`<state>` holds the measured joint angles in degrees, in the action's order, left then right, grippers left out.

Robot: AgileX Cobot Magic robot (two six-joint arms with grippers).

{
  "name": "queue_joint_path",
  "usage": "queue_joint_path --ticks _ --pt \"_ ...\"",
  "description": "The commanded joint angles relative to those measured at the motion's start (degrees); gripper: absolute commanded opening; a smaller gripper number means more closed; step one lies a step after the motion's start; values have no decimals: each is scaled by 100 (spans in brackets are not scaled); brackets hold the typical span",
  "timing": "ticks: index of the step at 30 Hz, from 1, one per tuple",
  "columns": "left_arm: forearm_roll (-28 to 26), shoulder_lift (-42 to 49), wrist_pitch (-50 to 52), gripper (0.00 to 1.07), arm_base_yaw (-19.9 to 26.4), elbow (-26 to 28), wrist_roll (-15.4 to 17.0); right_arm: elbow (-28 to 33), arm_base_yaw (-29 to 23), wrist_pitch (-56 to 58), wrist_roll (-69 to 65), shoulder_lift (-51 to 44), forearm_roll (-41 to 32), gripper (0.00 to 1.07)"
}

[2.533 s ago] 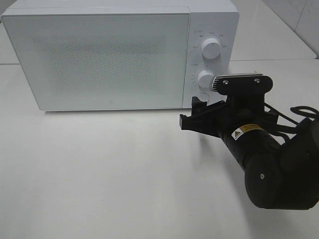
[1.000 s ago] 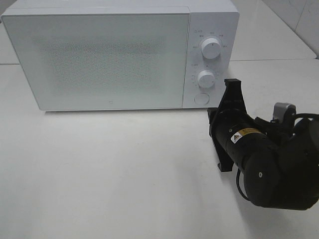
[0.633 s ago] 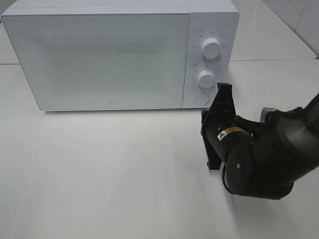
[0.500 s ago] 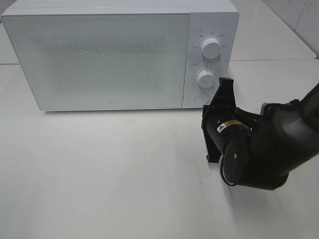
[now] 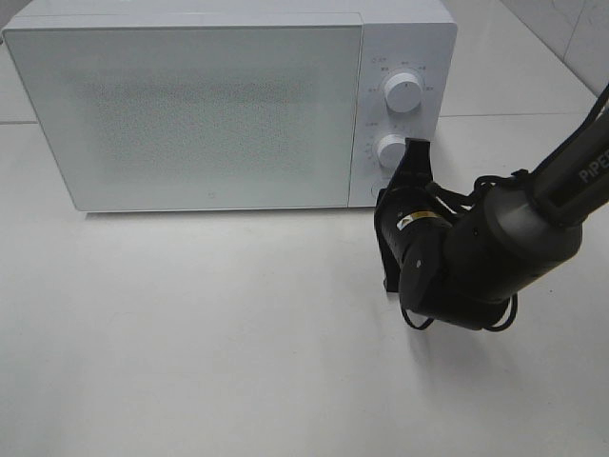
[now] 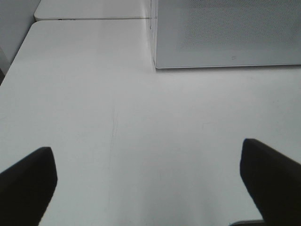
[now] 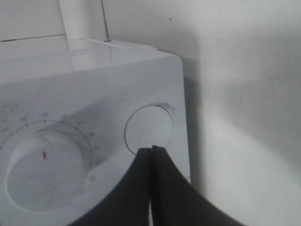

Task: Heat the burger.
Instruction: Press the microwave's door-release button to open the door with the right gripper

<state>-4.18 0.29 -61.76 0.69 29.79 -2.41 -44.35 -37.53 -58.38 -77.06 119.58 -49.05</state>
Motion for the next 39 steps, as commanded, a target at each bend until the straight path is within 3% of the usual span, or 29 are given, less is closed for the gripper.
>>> queue_joint_path --ticks 1,39 --pt "6 46 52 98 17 -17 40 -155 138 0 378 -6 -57 0" --pt "6 46 52 98 17 -17 34 -1238 223 -275 590 814 -143 0"
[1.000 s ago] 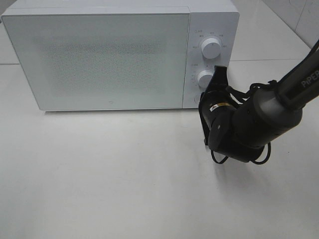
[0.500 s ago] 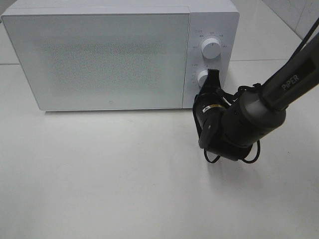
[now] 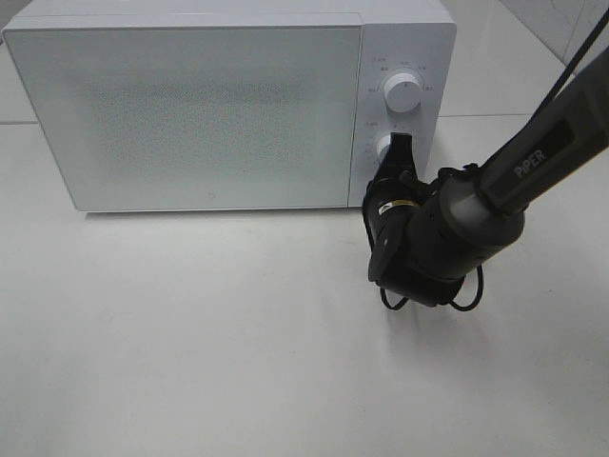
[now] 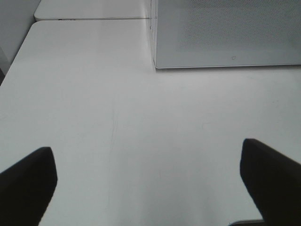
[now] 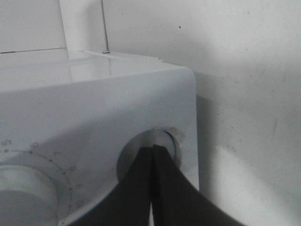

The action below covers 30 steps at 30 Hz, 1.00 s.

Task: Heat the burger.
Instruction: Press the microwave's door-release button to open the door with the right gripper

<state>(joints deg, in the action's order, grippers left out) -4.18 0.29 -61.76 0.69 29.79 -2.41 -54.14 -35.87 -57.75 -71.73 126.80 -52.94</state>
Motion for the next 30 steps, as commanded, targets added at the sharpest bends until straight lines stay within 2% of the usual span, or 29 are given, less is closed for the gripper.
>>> queue_joint_path --ticks 1,9,24,30 --pt "6 46 52 98 17 -17 34 -258 57 -338 57 92 246 0" --pt "6 46 52 98 17 -17 34 -682 189 -384 264 286 258 0" --pt "6 46 52 98 17 -17 34 -705 246 -143 401 183 241 0" --pt "6 46 52 98 17 -17 34 -670 235 115 922 -74 17 0"
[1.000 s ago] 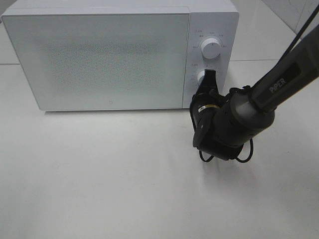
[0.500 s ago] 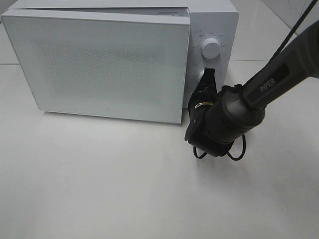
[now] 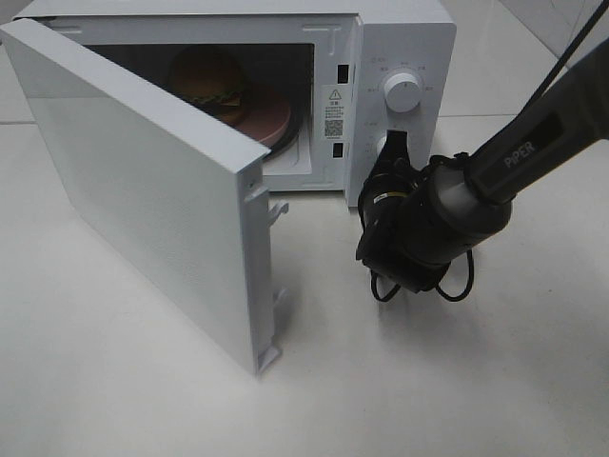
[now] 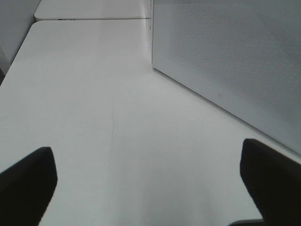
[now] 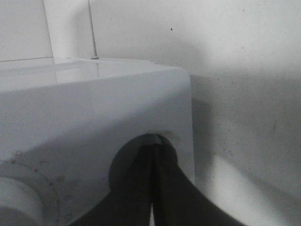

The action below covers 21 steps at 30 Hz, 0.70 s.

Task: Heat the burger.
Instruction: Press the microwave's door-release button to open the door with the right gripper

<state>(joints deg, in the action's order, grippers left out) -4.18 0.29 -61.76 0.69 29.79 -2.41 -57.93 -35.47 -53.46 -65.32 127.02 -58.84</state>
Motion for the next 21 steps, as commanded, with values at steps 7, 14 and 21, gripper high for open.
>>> queue_joint_path --ticks 7,14,21 --pt "6 46 52 98 17 -17 34 -275 109 -292 275 -206 556 0" --pt "6 46 52 98 17 -17 34 11 -40 -372 258 -367 464 0" --pt "6 46 52 98 17 -17 34 401 -275 -344 11 -435 441 0"
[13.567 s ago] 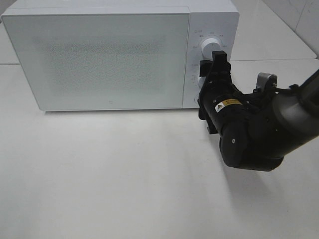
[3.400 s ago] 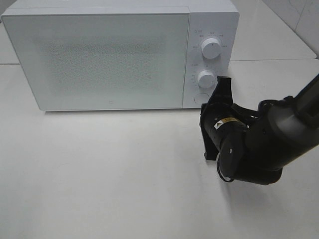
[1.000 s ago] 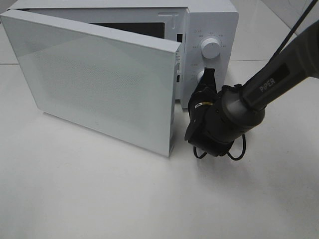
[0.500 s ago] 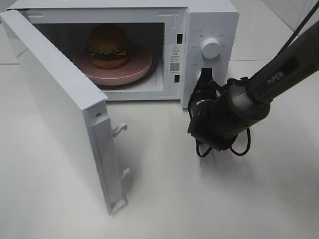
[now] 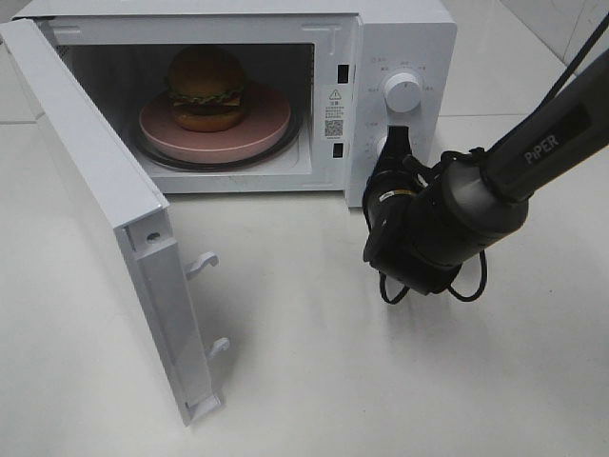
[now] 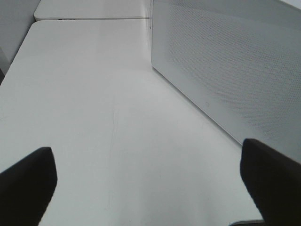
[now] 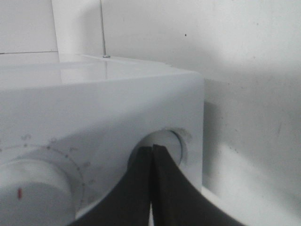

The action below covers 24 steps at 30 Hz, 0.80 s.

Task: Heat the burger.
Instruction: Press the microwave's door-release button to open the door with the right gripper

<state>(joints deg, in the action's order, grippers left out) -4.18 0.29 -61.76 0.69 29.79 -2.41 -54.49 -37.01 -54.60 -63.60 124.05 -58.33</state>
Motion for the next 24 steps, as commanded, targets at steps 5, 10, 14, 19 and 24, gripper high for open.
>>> queue_joint_path --ticks 5,10,14,19,24 --pt "6 46 52 98 17 -17 34 327 -252 -57 -384 -218 413 0" --pt "6 46 52 98 17 -17 34 602 -252 -6 -246 -567 504 0" --pt "6 46 52 98 17 -17 34 928 -252 143 52 -963 510 0" --pt "6 46 52 98 17 -17 34 1387 -246 584 464 -1530 550 0" --pt "6 46 52 98 17 -17 34 1725 -229 974 1003 -1988 779 0"
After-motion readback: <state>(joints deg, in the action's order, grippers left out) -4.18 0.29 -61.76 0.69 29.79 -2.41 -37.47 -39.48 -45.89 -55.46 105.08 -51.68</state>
